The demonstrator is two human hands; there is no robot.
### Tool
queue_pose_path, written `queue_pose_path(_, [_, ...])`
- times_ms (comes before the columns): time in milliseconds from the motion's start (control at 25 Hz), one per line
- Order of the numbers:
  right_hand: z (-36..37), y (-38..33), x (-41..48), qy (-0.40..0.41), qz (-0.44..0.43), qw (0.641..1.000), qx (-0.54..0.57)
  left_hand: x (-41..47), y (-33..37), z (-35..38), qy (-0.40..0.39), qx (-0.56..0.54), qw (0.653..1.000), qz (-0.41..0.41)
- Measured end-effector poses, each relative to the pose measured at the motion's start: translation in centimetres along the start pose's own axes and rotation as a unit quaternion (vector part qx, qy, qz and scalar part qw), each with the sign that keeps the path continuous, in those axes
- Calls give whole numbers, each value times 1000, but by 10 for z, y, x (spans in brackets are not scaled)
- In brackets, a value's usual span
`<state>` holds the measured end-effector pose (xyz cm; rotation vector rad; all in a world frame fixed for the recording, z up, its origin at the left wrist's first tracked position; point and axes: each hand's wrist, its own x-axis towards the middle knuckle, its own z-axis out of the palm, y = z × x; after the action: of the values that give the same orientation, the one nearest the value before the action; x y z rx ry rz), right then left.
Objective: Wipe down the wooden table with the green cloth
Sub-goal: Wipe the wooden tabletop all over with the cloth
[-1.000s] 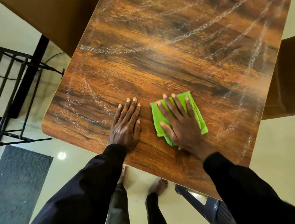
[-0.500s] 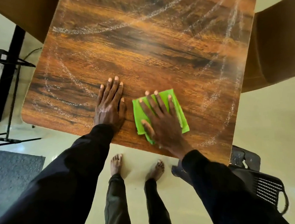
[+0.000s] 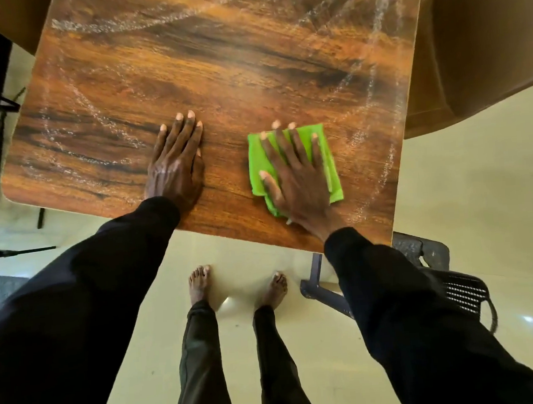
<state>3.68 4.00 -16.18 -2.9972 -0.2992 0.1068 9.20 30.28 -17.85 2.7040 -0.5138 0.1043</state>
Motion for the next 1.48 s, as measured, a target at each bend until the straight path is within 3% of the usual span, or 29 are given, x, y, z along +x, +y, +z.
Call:
queue_pose_path(80, [7, -4, -41, -18, -78, 997, -9, -1, 13, 3, -6, -7, 1000, 25])
queue_pose_path(160, [9, 17, -83, -33, -96, 995, -11, -4, 33, 9, -5, -19, 1000, 4])
queue_pose_path(320, [0, 70, -67, 4, 32, 999, -15, -7, 46, 17, 13, -16, 1000, -18])
queue_pose_path(440, [-3, 64, -9, 33, 99, 995, -7, -8, 45, 17, 23, -13, 1000, -11])
queue_pose_path(520, [1, 39, 2, 18, 46, 999, 2, -7, 43, 18, 28, -16, 999, -8])
queue_pose_path(680, [12, 31, -61, -36, -110, 993, -2, -5, 42, 19, 33, -21, 999, -13])
queue_pose_path(800, [5, 50, -49, -21, -79, 997, 3, -4, 42, 22, 42, -21, 999, -14])
queue_pose_path(960, [2, 14, 32, 5, 21, 1000, 16, -4, 38, 21, 48, -44, 998, -16])
queue_pose_path(1040, [0, -9, 41, -3, -4, 1000, 20, -3, 39, 17, 50, -54, 997, -25])
queue_pose_path(1120, [4, -15, 14, -19, -82, 996, 14, -5, 33, 10, 53, -59, 996, -41])
queue_pose_path(1240, [8, -2, -28, -32, -133, 991, -3, -8, -16, -14, 63, -42, 995, -62])
queue_pose_path(1400, [8, -20, 21, 9, 29, 999, 12, -28, -87, -39, 59, -7, 996, -70])
queue_pose_path(1480, [10, -53, 55, 17, 67, 997, 19, -37, -98, -37, 60, -15, 995, -75])
